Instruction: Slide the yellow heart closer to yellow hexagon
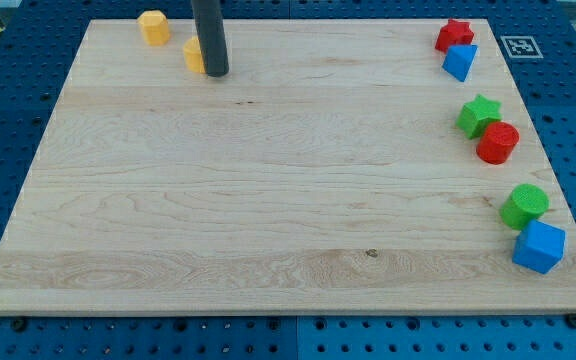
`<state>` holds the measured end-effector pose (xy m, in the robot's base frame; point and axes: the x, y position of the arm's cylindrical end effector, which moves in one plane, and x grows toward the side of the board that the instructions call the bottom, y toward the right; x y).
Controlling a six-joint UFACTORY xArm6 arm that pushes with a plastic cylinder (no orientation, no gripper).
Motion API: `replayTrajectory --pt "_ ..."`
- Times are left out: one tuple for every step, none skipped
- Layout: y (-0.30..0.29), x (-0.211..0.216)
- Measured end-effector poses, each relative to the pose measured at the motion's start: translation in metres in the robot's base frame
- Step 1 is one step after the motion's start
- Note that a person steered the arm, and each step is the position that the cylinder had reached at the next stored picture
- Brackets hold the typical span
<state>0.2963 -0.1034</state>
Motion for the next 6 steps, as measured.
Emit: replayTrajectory --pt "-0.012 -0.008" --pt "-0.033 -0.012" --pt "-0.055 -0.016" --pt "-0.066 -0.018" --pt "-0.069 -0.024" --pt "-0.072 -0.034"
